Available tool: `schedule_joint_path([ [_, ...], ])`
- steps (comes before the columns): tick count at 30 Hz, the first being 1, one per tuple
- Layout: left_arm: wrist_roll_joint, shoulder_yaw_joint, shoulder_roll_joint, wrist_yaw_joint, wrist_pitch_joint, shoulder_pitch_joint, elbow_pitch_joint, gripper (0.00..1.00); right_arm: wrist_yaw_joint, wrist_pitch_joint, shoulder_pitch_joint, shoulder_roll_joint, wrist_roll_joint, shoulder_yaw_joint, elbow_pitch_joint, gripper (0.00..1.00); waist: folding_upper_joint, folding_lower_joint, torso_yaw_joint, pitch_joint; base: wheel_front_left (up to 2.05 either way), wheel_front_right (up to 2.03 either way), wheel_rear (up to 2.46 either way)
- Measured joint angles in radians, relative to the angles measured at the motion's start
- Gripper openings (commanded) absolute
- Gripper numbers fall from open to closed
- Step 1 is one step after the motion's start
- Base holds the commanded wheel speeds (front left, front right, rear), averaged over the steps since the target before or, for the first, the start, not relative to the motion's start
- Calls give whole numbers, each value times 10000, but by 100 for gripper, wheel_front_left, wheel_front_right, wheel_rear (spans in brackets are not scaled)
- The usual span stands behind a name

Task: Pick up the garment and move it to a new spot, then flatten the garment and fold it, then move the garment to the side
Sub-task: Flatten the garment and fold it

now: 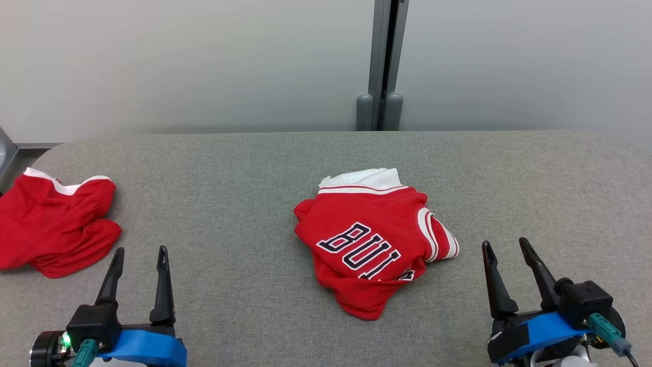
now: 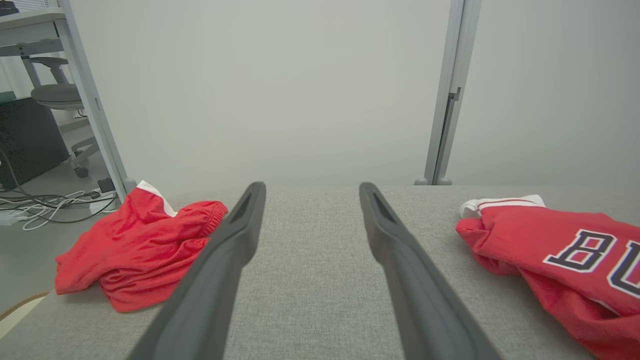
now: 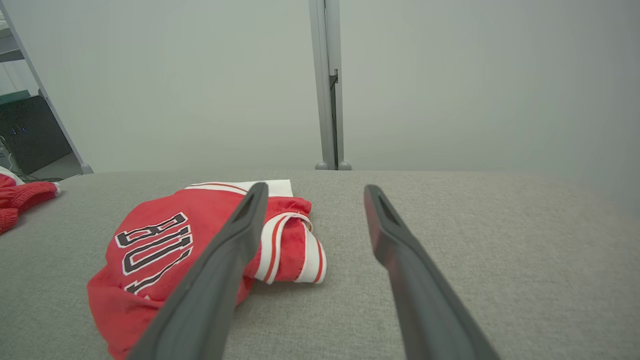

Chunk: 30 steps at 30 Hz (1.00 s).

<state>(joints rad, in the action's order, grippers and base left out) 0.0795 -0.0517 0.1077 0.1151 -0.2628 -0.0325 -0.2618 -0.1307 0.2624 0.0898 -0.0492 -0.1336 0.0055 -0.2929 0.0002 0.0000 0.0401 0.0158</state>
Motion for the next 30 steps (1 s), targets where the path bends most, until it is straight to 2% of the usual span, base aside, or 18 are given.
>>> schedule_joint_path([
  [15, -90, -27, -102, 61, 0, -103, -27, 100, 0, 0, 151, -4, 159, -25, -209, 100, 0, -1, 151, 95, 0, 0, 0],
  [22, -67, 69, -167, 88, 0, -407, -73, 100, 0, 2, 1781, 0, 871, 357, -1012, 100, 0, 0, 422, 380, 0, 0, 0],
  [30, 77, 293, -278, 92, 0, -869, -54, 100, 0, -8, 4326, -215, 1350, 531, -3152, 100, 0, 1, 819, 1032, 0, 0, 0],
])
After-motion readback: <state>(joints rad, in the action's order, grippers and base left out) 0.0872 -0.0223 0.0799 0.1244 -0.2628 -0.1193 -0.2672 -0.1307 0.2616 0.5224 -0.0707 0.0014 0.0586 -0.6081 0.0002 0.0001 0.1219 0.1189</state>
